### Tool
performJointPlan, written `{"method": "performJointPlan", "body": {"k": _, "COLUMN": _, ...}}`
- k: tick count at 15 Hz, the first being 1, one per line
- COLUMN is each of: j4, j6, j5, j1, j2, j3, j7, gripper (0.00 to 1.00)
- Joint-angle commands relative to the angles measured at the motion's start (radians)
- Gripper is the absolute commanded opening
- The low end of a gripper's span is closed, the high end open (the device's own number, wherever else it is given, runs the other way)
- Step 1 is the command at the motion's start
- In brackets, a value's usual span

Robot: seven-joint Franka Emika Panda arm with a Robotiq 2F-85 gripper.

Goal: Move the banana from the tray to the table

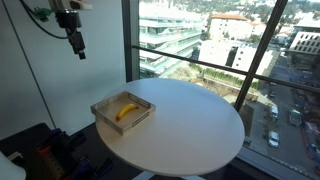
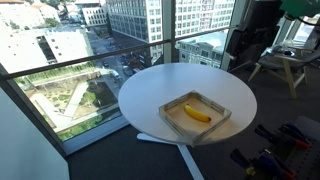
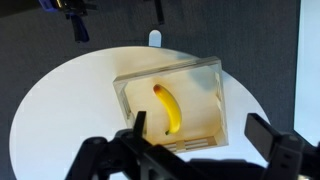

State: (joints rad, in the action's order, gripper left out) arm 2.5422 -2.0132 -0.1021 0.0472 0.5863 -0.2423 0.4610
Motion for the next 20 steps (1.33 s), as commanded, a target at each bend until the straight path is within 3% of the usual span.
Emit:
{"method": "performJointPlan", "body": {"k": 1, "j4": -0.023, "j6": -0.033, "j5": 0.034, "j1": -0.024, "j2": -0.075, "j3": 0.02, "j7": -0.014, "gripper": 1.0}}
{"method": "performJointPlan", "body": {"k": 20, "j4": -0.133, "j6": -0.228, "j5": 0.161, "j1": -0.053, "j2": -0.407, "j3": 0.086, "j7": 0.006, "gripper": 1.0}}
